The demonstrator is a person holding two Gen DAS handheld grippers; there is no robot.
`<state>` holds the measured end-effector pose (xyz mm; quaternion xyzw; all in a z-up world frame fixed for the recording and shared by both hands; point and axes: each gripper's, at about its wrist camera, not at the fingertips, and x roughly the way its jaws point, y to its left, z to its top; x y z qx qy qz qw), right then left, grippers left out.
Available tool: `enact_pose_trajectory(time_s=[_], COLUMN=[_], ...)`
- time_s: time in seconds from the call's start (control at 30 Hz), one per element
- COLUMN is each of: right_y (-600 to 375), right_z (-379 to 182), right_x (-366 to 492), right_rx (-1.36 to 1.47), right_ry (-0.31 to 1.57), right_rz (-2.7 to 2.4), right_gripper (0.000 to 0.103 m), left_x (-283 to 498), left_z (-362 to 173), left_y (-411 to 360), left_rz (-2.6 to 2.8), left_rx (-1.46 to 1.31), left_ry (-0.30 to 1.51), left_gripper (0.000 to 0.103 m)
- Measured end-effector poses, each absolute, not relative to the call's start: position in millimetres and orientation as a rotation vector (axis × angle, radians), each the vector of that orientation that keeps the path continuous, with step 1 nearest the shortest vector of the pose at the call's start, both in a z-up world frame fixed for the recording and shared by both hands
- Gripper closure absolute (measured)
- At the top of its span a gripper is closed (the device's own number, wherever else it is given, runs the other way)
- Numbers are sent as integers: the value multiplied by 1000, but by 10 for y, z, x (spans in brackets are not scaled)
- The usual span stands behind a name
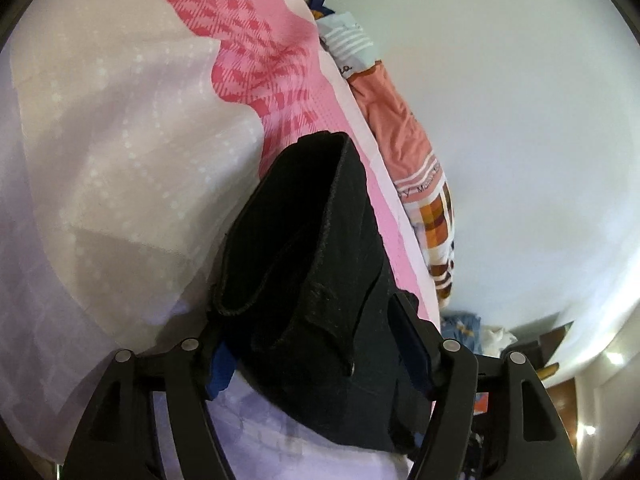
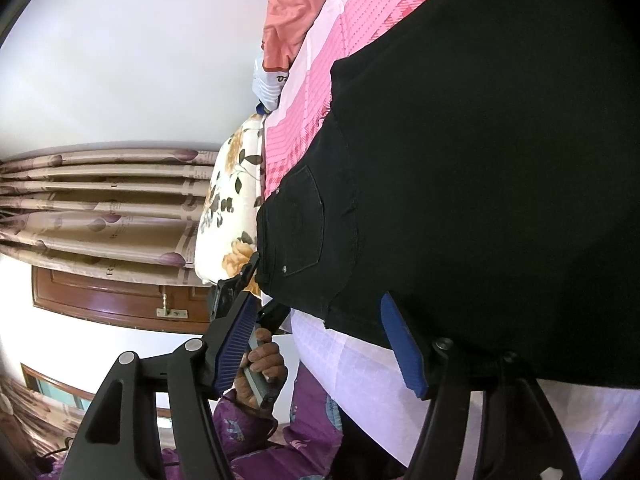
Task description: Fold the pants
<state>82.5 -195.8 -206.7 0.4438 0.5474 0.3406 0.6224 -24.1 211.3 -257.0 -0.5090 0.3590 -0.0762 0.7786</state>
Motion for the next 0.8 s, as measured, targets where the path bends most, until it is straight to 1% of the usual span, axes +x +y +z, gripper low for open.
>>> enact_pose_trajectory(time_s=[0.03, 0.07, 0.1, 0.13, 0.2, 0.4, 0.53, 0.63, 0.8], right_y=[-1953, -1957, -1960, -1959, -1965, -2047, -2290, -2579, -3019], right_z=[-2073, -2072, -2071, -2072, -2065, -2030, -1914, -1822, -1741], right_x=[819, 823, 821, 812, 816, 846, 891, 923, 920], right_rx=[1019, 1019, 1018, 1018, 1021, 1045, 1071, 1115, 1150], right_ry=[1259, 1261, 1263, 1263, 1262, 1244, 1183, 1127, 1085], right_rz=[781, 780, 780, 779, 778, 763, 718, 670, 615], right_gripper=[41, 40, 40, 40, 40, 40, 40, 36, 35], left_x=[-221, -186, -188, -195, -206, -175, -129, -56, 126], left_z=[-2572, -2587, -2619, -2644, -2596, -1946, -1651, -1435, -1052], left_y=[2130, 2147, 2181, 2207, 2182, 1849, 1647, 1447, 889], left_rz=[-148, -130, -137, -140, -123, -158, -203, -233, -335], left_rx=[-1082, -1071, -1098, -1140, -1123, -882, -853, -791, -687], left_ry=[811, 857, 880, 886, 902, 829, 772, 752, 740], left_gripper=[63, 69, 72, 72, 74, 76, 76, 76, 76])
